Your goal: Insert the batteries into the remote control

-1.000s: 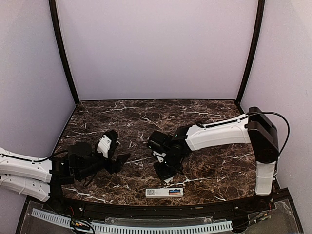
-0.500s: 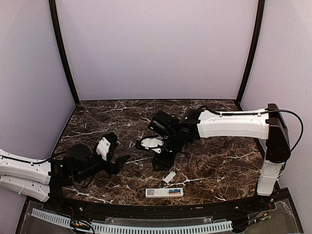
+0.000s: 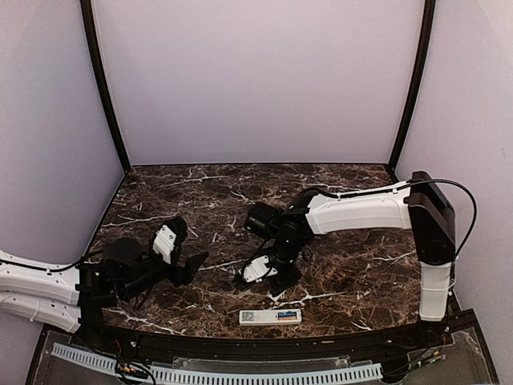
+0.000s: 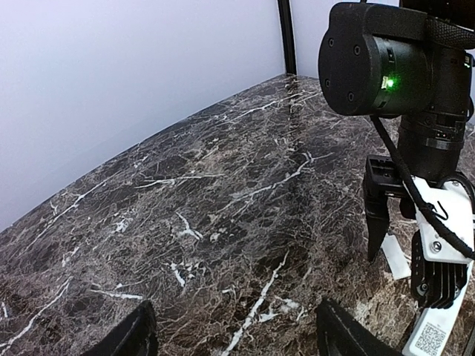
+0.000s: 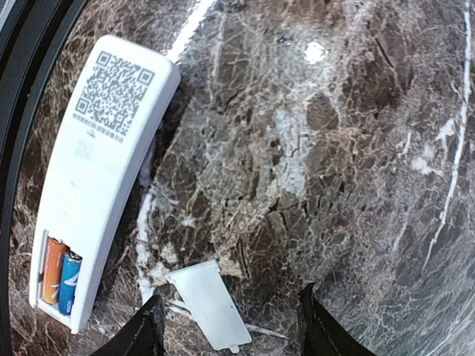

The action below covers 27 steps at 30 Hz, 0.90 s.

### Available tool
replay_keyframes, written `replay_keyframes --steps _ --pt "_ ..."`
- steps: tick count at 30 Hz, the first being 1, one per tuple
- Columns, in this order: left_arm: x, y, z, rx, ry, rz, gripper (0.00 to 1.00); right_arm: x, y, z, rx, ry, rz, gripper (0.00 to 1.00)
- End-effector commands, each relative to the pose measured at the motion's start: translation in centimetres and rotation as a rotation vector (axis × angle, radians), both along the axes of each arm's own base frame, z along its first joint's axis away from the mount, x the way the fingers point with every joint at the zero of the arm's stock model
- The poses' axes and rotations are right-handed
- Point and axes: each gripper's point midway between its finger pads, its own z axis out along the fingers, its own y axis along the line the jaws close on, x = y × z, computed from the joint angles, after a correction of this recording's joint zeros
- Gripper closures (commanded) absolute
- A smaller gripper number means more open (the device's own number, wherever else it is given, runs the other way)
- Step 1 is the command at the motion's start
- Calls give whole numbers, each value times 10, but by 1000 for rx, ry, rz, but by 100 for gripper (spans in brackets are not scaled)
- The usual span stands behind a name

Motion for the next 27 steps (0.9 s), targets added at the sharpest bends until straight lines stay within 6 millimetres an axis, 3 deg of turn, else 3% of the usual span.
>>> replay_keyframes --steps 1,5,12,20,27 --pt "-1 -3 -9 39 -12 -19 28 -14 -8 -15 -40 28 121 42" --pt "-2 -7 -11 46 -13 -36 27 -25 -13 -23 -65 34 151 43" --pt "-2 -7 -11 35 -13 -35 27 -25 -7 -35 -69 30 138 46" --pt "-2 -6 -11 35 -11 -31 27 -16 -10 -40 -79 -44 127 57" --pt "-1 -7 -12 41 -10 -32 27 -11 -12 -43 -93 -36 98 77"
